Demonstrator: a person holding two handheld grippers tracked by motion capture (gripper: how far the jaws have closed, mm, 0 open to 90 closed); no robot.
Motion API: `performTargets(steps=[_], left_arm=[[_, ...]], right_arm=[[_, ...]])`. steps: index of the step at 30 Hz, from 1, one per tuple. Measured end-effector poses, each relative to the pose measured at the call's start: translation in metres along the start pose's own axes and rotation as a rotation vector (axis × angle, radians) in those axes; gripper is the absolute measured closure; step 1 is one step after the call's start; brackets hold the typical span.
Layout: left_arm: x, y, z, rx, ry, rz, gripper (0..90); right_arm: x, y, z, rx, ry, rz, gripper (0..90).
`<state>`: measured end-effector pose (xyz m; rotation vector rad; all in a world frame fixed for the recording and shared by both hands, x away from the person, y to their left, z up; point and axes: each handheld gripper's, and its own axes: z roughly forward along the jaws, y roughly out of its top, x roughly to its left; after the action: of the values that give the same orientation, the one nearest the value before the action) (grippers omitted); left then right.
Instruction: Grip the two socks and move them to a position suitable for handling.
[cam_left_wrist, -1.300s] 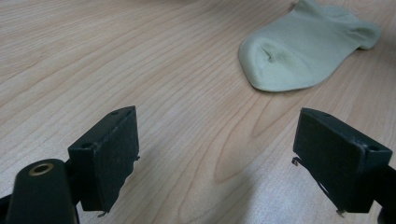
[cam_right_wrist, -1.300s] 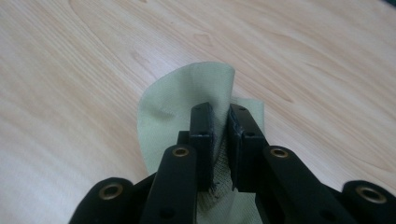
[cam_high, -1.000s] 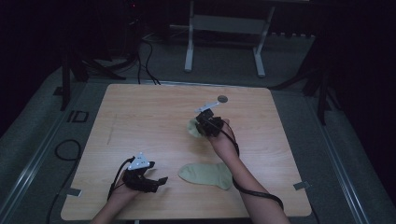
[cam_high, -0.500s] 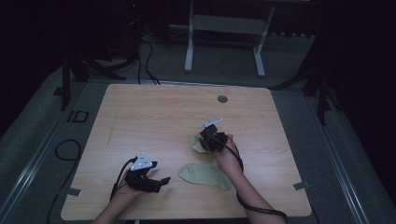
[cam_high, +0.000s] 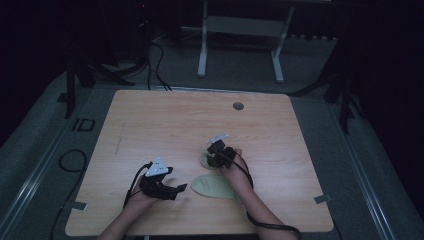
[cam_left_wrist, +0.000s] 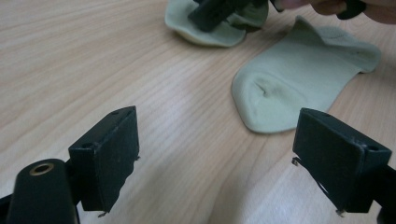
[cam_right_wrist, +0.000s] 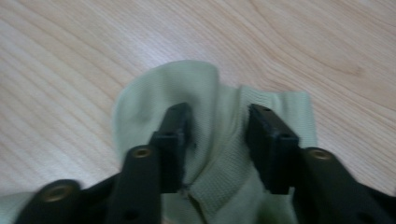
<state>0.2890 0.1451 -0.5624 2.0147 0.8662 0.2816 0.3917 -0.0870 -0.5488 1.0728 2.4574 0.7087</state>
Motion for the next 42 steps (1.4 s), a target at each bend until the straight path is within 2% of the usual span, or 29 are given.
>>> performTargets(steps=[3, 6, 8, 10, 12, 13, 14, 15, 16, 19, 22, 26, 27, 28, 29, 33, 38, 42], left_arm=[[0.001, 0.008, 0.004, 0.003, -0.004, 0.013, 15.7], [0.002, 0.02, 0.009, -0.004, -0.001, 0.039, 20.1], [0.0, 0.029, 0.013, -0.007, 0.009, 0.064, 27.6], [-0.002, 0.038, 0.018, -0.012, 0.006, 0.089, 37.7], [-0.005, 0.046, 0.023, -0.016, 0.002, 0.117, 49.2], [-0.005, 0.046, 0.023, -0.016, 0.002, 0.117, 55.8], [-0.008, 0.052, 0.028, -0.014, 0.002, 0.138, 55.8], [-0.009, 0.059, 0.036, -0.012, 0.006, 0.163, 62.3], [-0.009, 0.063, 0.041, -0.008, 0.005, 0.169, 75.1], [-0.007, 0.071, 0.057, 0.019, 0.0, 0.169, 89.0], [-0.002, 0.073, 0.075, 0.089, -0.003, 0.173, 89.2], [0.002, 0.069, 0.088, 0.172, 0.005, 0.197, 89.3], [0.002, 0.068, 0.091, 0.191, 0.004, 0.2, 89.4], [0.003, 0.066, 0.093, 0.197, 0.012, 0.206, 89.3], [0.004, 0.066, 0.093, 0.19, 0.009, 0.195, 89.4], [0.003, 0.064, 0.092, 0.184, 0.015, 0.203, 89.4], [0.004, 0.063, 0.091, 0.18, 0.012, 0.196, 89.4], [0.005, 0.063, 0.091, 0.177, 0.009, 0.193, 89.3]], right_arm=[[0.0, 0.0, 0.0, 0.003, 0.023, 0.018, 47.0], [-0.002, 0.001, -0.004, 0.012, 0.048, 0.017, 43.9], [-0.006, 0.003, -0.014, -0.012, 0.058, 0.028, 43.0], [-0.012, 0.005, -0.024, -0.037, 0.065, 0.03, 45.4], [-0.019, 0.007, -0.03, -0.038, 0.065, 0.045, 55.8], [-0.019, 0.007, -0.03, -0.038, 0.065, 0.045, 55.8], [-0.023, 0.008, -0.032, -0.035, 0.075, 0.051, 56.0], [-0.026, 0.009, -0.032, -0.034, 0.073, 0.063, 58.3], [-0.028, 0.01, -0.031, -0.021, 0.081, 0.07, 62.7], [-0.028, 0.01, -0.026, -0.007, 0.086, 0.072, 62.7], [-0.023, 0.007, -0.019, 0.015, 0.093, 0.062, 62.5], [-0.02, 0.002, -0.009, 0.047, 0.102, 0.053, 63.8], [-0.02, 0.001, -0.008, 0.054, 0.099, 0.051, 67.0], [-0.02, -0.001, -0.006, 0.061, 0.091, 0.04, 69.3], [-0.021, -0.002, -0.006, 0.058, 0.084, 0.035, 71.9], [-0.024, -0.004, -0.006, 0.056, 0.07, 0.038, 81.7], [-0.034, -0.003, -0.021, 0.022, 0.072, 0.061, 82.8], [-0.049, -0.005, -0.04, -0.017, 0.057, 0.087, 82.7]])
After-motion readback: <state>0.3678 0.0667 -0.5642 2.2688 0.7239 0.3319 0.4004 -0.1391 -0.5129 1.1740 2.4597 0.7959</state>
